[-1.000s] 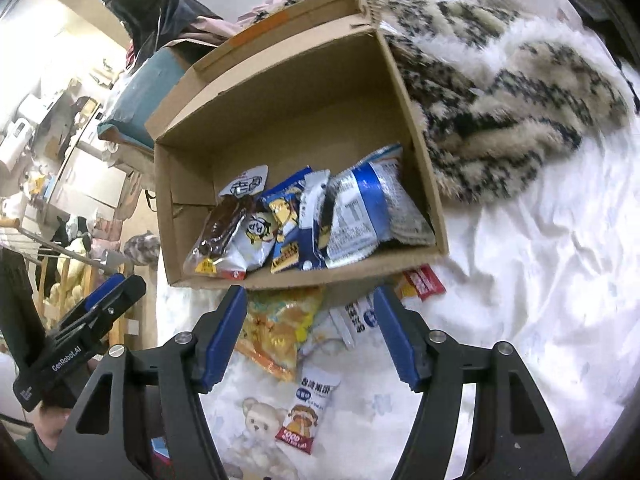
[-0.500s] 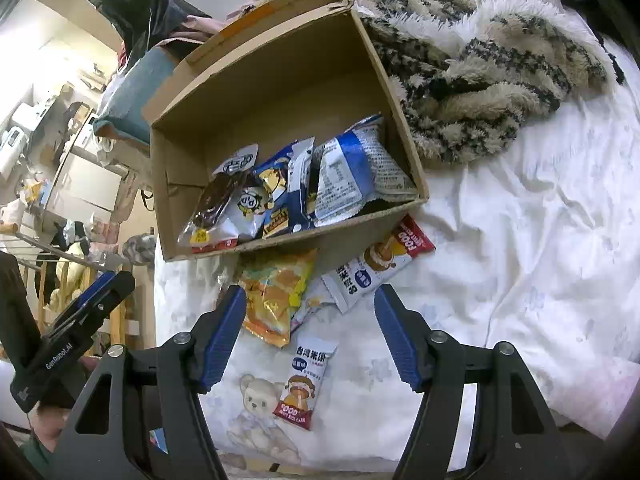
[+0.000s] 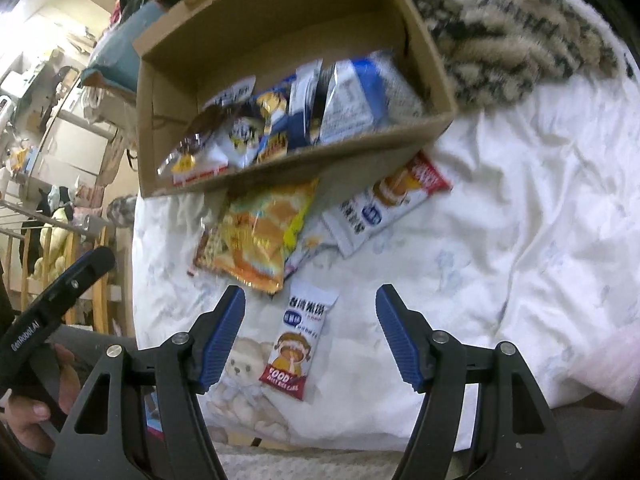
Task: Organize snacks
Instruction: 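Lower the right gripper and grasp the white rice-cake bar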
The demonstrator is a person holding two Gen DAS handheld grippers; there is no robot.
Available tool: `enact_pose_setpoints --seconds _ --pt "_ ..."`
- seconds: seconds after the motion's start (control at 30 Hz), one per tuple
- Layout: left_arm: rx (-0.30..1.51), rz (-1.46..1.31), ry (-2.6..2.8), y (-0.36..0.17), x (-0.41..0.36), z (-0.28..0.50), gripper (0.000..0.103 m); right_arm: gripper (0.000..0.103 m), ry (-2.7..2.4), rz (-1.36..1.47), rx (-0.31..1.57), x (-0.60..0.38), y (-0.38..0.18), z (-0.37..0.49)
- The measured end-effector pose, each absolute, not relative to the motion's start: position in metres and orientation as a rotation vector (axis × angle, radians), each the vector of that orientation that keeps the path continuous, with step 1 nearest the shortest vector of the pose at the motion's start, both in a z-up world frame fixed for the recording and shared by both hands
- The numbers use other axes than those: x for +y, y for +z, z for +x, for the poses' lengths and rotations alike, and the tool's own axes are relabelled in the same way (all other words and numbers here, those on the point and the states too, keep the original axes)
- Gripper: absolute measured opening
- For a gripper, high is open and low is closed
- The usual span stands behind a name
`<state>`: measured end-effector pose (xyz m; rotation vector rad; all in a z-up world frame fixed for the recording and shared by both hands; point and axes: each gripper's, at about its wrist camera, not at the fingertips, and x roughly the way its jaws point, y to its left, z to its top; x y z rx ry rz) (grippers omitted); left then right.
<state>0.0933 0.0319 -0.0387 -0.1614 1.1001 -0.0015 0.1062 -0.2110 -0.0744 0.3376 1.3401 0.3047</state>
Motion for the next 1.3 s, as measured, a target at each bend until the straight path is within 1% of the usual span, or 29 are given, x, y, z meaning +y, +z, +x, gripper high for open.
enact_pose_setpoints --seconds 0.13,0.23,0.43,0.53,0.57,0.6,0.63,0.67,0.73,0.9,0.93,1.0,1.07,1.2,1.3 --pt "1.131 -0.219 0.039 -0.047 0.045 0.099 0.082 0.071 0.32 0.398 1.432 -0.201 -0.101 0.106" --pt "1.151 -0.241 0.054 -0.054 0.05 0.102 0.082 0.071 0.328 0.383 1.487 -0.189 -0.115 0.106" --pt "1.165 -0.25 0.08 -0.059 0.057 0.106 0.082 0.071 0.333 0.251 1.601 -0.156 -0.146 0.1" --pt "1.187 -0.274 0.101 -0.065 0.063 0.111 0.082 0.067 0.321 0.128 1.599 -0.141 -0.152 0.096" --pt "1.196 -0.277 0.105 -0.067 0.064 0.113 0.082 0.062 0.317 0.088 1.592 -0.138 -0.151 0.095" --pt "1.207 -0.276 0.11 -0.07 0.065 0.114 0.082 0.053 0.312 0.048 1.582 -0.136 -0.151 0.093" --pt "1.217 -0.273 0.113 -0.073 0.065 0.115 0.082 0.048 0.31 0.017 1.571 -0.135 -0.15 0.091" --pt "1.234 -0.265 0.115 -0.078 0.065 0.118 0.082 0.036 0.31 -0.004 1.562 -0.136 -0.148 0.089" --pt "1.257 -0.249 0.111 -0.084 0.063 0.121 0.082 0.032 0.325 0.01 1.552 -0.141 -0.143 0.088" --pt "1.311 -0.193 0.101 -0.108 0.057 0.134 0.081 0.032 0.34 0.173 1.487 -0.174 -0.12 0.086" --pt "1.322 -0.181 0.099 -0.114 0.056 0.138 0.08 0.032 0.335 0.211 1.47 -0.182 -0.115 0.087" --pt "1.352 -0.147 0.104 -0.128 0.053 0.148 0.072 0.032 0.324 0.28 1.437 -0.198 -0.107 0.09" --pt "1.375 -0.139 0.116 -0.141 0.052 0.156 0.07 0.032 0.315 0.339 1.397 -0.209 -0.098 0.095" --pt "1.388 -0.163 0.076 -0.15 0.042 0.162 0.07 0.032 0.315 0.374 1.373 -0.214 -0.096 0.096" --pt "1.385 -0.101 0.042 -0.148 0.026 0.161 0.07 0.032 0.321 0.384 1.372 -0.212 -0.095 0.09"
